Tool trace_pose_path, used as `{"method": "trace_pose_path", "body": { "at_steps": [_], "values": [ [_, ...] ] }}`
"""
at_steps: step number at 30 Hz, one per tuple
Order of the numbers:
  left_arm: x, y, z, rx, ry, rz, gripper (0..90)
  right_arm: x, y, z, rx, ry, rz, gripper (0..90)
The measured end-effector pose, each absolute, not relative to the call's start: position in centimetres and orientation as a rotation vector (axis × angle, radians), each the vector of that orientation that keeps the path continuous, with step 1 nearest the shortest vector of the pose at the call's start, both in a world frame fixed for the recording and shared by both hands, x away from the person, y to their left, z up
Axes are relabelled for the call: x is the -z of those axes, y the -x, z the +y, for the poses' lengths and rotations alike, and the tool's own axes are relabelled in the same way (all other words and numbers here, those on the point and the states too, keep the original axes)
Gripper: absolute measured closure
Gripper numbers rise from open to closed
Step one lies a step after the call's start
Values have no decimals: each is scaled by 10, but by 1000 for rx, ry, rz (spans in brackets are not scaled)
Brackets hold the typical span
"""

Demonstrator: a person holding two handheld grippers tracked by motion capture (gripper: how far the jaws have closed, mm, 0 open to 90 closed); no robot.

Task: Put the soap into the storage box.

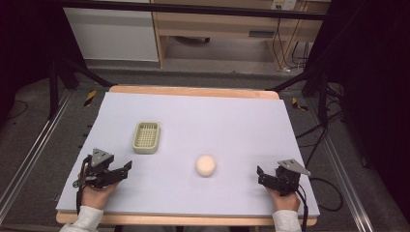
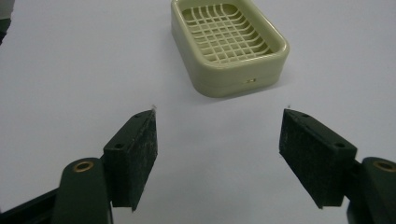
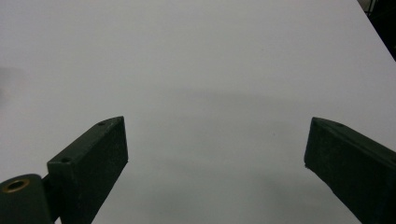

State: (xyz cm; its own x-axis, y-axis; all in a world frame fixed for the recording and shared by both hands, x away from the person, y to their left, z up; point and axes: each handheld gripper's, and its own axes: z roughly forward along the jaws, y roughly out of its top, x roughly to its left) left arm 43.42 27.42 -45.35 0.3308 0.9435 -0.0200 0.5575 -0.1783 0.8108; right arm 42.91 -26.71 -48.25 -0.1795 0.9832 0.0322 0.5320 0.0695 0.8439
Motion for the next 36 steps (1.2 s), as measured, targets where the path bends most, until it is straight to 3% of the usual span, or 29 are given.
{"method": "trace_pose_path", "body": {
  "at_steps": [36],
  "values": [
    [440,-438,241,-605,-1887,1223,252,486,-433,-263,-1023,-1482,1805,53]
  ]
}}
